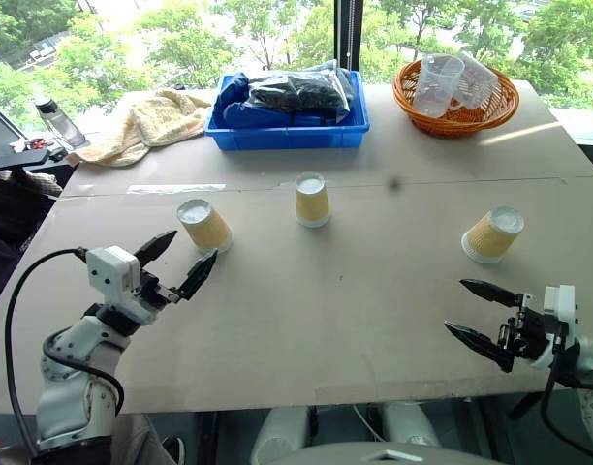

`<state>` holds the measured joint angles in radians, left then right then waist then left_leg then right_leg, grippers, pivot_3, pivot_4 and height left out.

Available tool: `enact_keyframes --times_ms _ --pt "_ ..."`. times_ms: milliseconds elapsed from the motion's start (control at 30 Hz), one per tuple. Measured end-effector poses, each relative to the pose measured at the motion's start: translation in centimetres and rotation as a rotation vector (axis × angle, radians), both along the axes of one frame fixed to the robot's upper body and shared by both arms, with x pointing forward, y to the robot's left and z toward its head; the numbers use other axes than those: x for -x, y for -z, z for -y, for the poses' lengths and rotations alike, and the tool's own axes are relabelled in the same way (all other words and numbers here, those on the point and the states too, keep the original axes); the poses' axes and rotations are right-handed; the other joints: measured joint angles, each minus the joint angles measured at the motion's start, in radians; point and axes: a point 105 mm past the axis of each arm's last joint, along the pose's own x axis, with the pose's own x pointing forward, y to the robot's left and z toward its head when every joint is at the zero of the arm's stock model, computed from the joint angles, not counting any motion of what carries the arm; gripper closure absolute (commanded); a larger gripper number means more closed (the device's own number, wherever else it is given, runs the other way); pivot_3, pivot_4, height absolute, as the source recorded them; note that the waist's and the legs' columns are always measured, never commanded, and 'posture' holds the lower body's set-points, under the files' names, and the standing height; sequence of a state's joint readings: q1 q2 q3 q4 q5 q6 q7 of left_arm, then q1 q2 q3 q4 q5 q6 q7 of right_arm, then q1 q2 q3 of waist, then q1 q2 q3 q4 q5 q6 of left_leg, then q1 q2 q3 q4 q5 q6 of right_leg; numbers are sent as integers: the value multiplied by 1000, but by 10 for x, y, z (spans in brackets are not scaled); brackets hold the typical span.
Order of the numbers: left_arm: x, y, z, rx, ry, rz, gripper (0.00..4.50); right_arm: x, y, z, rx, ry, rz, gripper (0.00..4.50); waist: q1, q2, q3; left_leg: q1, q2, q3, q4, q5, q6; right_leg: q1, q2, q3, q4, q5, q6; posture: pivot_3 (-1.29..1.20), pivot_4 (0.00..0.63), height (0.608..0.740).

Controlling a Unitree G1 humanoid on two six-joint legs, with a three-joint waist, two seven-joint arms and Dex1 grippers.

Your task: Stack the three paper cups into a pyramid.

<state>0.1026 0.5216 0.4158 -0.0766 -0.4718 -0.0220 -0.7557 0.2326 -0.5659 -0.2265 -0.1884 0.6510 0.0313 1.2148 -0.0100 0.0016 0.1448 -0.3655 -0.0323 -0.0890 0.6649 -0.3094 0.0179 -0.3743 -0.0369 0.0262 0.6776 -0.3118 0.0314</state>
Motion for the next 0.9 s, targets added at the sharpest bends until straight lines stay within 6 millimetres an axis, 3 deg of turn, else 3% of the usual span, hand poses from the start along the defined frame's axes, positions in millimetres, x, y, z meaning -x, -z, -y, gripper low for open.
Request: enact_keyframes --times_ms 67,167,633,900 --pt "-8 3 -4 -17 -49 -13 29 1 -9 -10 -12 -26 27 0 1 -2 1 0 0 -1 0 0 0 0 0 -1 0 0 0 0 150 740" --pt "-18 0 7 -25 -32 5 29 -2 -13 -15 -29 -19 39 0 7 -5 2 -1 -1 -1 1 2 -3 0 0 -1 0 0 0 0 150 740" --pt "-51 -7 2 -2 -174 57 29 -3 -10 -14 -44 22 29 0 6 -7 4 -3 0 -1 1 2 -4 -2 0 -1 1 0 1 0 150 740" --pt "-58 -8 5 -30 -184 75 29 -4 -15 -15 -54 31 45 0 5 -7 4 -3 -1 -1 2 2 -4 -2 0 -1 1 0 1 0 150 740"
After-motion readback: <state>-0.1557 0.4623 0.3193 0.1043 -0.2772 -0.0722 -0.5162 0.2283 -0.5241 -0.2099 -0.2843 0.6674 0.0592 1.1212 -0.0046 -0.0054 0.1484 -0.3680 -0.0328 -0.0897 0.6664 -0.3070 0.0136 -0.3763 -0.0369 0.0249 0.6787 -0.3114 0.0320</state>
